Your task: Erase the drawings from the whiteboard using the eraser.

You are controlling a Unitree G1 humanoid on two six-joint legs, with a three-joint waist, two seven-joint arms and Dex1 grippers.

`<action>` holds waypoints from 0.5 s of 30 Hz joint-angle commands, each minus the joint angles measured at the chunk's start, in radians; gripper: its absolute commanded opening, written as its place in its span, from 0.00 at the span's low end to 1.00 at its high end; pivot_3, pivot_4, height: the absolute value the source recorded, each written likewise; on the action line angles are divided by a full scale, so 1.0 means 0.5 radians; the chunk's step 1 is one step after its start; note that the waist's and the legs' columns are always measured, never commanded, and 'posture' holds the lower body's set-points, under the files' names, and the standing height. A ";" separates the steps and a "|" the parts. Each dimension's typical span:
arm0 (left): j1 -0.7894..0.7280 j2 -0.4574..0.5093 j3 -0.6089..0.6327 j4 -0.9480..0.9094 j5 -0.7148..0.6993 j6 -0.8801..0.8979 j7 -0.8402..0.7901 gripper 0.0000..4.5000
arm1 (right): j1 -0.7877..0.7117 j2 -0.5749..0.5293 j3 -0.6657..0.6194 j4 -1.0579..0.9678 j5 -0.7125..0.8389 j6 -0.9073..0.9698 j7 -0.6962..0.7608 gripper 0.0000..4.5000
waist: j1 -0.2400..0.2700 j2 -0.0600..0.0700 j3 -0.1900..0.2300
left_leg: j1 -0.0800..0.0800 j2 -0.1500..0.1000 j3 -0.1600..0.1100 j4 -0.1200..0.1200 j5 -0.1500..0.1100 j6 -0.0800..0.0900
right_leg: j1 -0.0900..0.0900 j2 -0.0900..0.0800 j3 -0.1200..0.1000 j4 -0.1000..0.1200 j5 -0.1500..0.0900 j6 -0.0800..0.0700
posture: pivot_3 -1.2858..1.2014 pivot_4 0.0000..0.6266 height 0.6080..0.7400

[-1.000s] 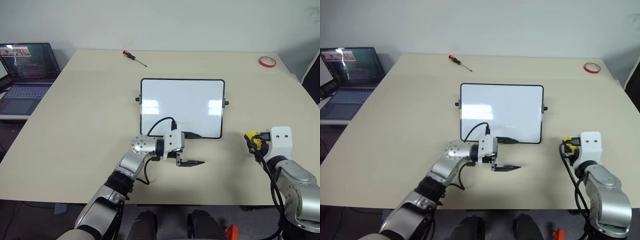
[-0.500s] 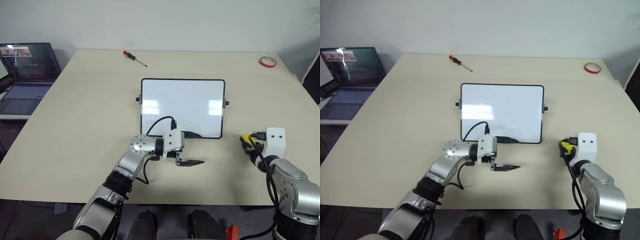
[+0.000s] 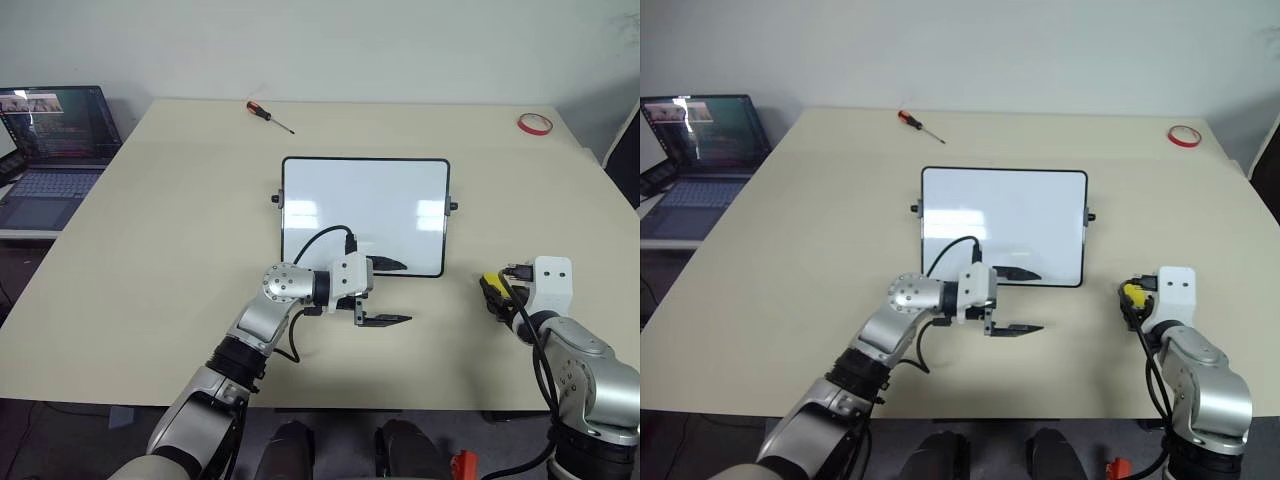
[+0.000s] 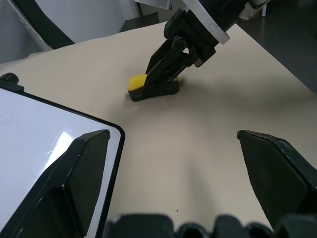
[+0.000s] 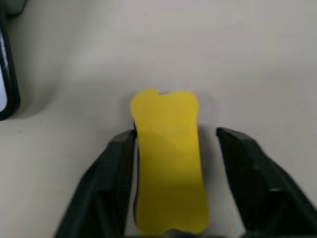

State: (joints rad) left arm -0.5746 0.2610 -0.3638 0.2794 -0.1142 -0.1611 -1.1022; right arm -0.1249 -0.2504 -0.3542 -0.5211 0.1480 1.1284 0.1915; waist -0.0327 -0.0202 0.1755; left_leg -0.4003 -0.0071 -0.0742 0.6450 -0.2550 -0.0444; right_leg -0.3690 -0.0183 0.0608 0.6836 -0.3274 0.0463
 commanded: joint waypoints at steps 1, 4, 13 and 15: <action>-0.030 -0.004 0.031 -0.087 -0.024 -0.003 0.006 1.00 | -0.012 -0.026 -0.043 -0.025 0.028 -0.053 -0.016 0.88 | 0.000 0.000 0.000 | 0.000 0.000 0.000 0.000 0.000 0.000 | 0.000 0.000 0.000 0.000 0.000 0.000 | 0.52 0.24 1.00; -0.034 0.000 0.036 -0.089 -0.027 0.004 0.004 1.00 | -0.011 -0.028 -0.049 -0.027 0.025 -0.066 -0.028 0.98 | 0.000 0.000 0.000 | 0.000 0.000 0.000 0.000 0.000 0.000 | 0.000 0.000 0.000 0.000 0.000 0.000 | 0.52 0.24 1.00; 0.018 0.142 0.121 -0.402 -0.046 0.251 0.072 1.00 | -0.053 0.066 -0.145 -0.244 0.163 -0.002 -0.039 0.98 | -0.003 0.001 0.000 | 0.000 0.001 0.000 0.000 0.000 0.000 | -0.001 0.000 0.001 0.003 0.000 0.000 | 0.52 0.24 1.00; 0.031 0.190 0.202 -0.570 -0.061 0.426 0.174 1.00 | -0.032 0.074 -0.165 -0.357 0.222 0.006 -0.010 0.98 | -0.002 0.001 -0.001 | 0.000 0.001 0.000 0.000 0.000 0.000 | -0.002 0.000 0.001 0.003 0.000 0.000 | 0.52 0.24 1.00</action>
State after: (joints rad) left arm -0.5574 0.3428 -0.3111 0.0836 -0.1177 -0.0022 -1.0557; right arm -0.1409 -0.2109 -0.4100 -0.6190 0.2273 1.1343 0.1757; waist -0.0339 -0.0198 0.1753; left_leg -0.4003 -0.0066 -0.0742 0.6452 -0.2549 -0.0444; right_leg -0.3698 -0.0183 0.0615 0.6854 -0.3274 0.0463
